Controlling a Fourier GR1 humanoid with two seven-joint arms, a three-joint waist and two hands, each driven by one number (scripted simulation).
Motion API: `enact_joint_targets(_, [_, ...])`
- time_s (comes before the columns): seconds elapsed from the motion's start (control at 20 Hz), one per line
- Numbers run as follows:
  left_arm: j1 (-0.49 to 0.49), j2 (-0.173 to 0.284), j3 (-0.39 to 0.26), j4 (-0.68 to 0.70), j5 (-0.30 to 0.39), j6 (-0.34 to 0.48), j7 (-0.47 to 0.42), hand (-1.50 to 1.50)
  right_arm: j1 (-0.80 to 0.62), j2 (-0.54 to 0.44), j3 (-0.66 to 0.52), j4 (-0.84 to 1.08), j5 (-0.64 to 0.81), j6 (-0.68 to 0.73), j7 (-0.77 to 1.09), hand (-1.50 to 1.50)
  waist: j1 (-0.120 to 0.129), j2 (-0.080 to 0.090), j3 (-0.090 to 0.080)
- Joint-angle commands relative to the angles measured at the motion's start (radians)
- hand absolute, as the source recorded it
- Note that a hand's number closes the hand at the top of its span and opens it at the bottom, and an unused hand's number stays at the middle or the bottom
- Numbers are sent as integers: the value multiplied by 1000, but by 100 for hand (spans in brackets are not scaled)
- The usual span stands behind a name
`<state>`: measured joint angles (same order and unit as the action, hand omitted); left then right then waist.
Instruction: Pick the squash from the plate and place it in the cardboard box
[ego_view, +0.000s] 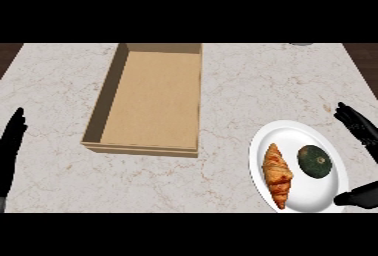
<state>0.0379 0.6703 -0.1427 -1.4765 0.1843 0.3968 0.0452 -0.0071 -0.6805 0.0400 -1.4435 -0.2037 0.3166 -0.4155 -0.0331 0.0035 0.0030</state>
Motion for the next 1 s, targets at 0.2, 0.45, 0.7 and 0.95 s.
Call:
enact_joint_targets(0.2, [-124,-20,-33,117,-63,-18,28,0,-37,-78,-74,359,157,134,-562,-150,35,10,2])
enact_joint_targets(0.45, [-163,-28,-12,171,-54,-48,5,0,-70,-226,-23,357,369,-22,-568,-150,40,6,-1])
enact_joint_targets(0.7, [-136,-53,-34,142,-90,-38,10,0,-124,-271,75,334,512,-44,-496,-150,45,-2,-3])
enact_joint_targets(0.95, [-188,-54,3,218,-88,-67,-6,0,-180,-259,196,314,672,-51,-368,-150,41,0,-4])
